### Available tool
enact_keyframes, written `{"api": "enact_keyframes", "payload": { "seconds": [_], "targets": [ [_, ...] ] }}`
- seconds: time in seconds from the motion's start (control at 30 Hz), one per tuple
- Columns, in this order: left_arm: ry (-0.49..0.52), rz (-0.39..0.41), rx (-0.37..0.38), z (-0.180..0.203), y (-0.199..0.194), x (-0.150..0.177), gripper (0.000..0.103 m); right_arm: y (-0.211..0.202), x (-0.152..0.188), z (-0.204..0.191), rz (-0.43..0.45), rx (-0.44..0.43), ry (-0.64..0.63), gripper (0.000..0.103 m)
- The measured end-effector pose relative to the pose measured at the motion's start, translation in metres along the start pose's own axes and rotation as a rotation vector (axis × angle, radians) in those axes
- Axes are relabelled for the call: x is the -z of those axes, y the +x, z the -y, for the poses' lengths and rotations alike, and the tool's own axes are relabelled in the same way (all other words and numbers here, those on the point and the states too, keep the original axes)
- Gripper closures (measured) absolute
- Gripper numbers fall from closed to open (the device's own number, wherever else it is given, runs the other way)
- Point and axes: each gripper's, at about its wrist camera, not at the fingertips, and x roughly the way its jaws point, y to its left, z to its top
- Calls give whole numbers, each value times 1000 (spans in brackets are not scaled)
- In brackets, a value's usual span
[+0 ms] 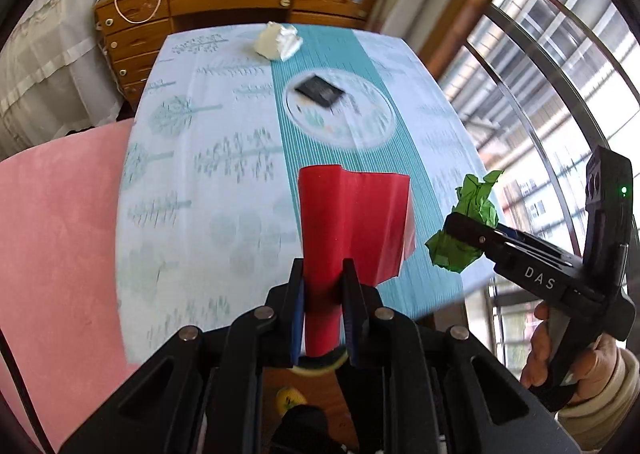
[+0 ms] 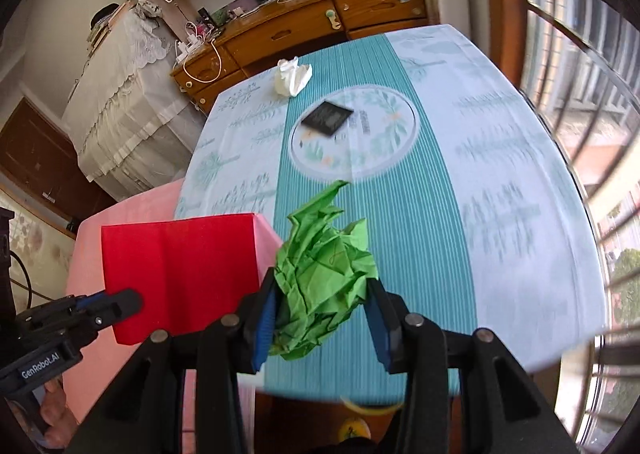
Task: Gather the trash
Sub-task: 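Carry the red paper and green paper over the bin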
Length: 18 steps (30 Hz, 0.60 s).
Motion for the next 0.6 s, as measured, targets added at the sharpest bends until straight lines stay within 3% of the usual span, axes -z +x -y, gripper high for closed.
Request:
{"api": "enact_keyframes", "payload": {
  "seconds": [0.17,0.33,0.6],
  "targets": [
    [59,-19,4,-2,-28,55,89,-28,56,-17,-30,18,-35,62],
    [79,-23,1,0,-40,87,89,-49,97,-27,-61,40,-90,62],
    [94,-73,-18,13,-10,121,89,-30,144,-15,-164,80,-107,62]
  ]
}}
